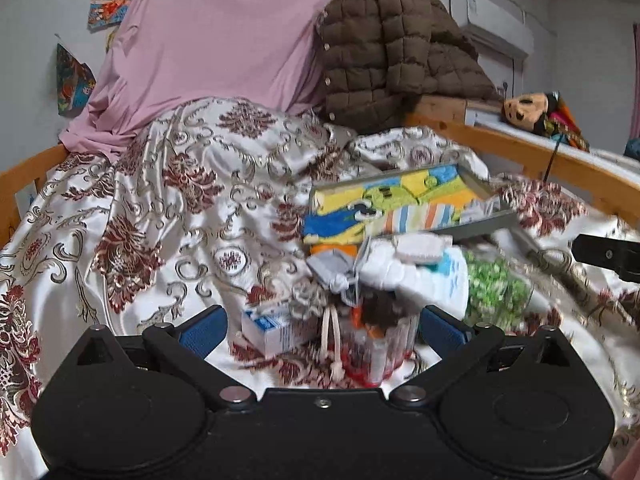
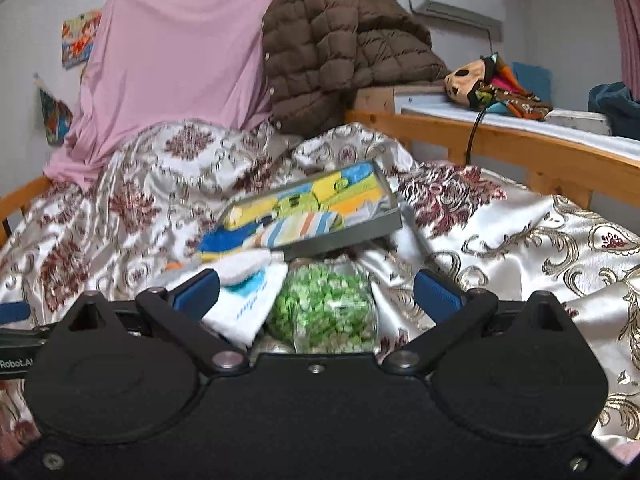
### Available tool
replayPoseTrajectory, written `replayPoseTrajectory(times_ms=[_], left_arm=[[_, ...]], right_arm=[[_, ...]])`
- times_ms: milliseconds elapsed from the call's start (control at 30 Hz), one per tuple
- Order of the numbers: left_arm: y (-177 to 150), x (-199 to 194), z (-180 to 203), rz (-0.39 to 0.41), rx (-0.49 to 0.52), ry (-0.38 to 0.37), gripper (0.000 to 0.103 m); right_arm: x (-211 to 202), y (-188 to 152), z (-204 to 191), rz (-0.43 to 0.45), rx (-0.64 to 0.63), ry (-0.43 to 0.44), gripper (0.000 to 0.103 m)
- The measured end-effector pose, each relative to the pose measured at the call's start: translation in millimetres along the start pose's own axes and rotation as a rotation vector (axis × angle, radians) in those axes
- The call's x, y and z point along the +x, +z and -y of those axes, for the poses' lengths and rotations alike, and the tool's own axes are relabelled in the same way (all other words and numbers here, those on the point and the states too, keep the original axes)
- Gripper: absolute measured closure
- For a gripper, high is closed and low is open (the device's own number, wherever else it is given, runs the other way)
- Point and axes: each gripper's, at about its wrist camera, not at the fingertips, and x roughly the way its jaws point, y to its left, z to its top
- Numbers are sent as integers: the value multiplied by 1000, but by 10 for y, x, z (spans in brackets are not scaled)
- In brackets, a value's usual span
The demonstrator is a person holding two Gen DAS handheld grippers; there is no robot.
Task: Organize soft objects
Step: 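Withdraw both open tools from the tray back over the pile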
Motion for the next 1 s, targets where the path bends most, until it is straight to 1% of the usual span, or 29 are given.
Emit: replayPoseTrajectory(times_ms=[167, 367, 500, 833, 1000], left_arm=[[-51, 34, 31, -44, 27, 5, 1], [-75, 100, 38, -95, 29, 28, 1], [-85, 132, 26, -121, 18, 44, 1], [-100, 233, -29, -192, -23, 77, 1], [-97, 272, -51, -218, -39, 88, 1]], right_arm=[[60, -8, 4, -56, -25, 11, 0], [185, -44, -25, -152, -49, 11, 1], [254, -61, -41, -196, -57, 13, 0], [371, -101, -136, -262, -99, 33, 1], [476, -133, -230, -322, -141, 66, 1]])
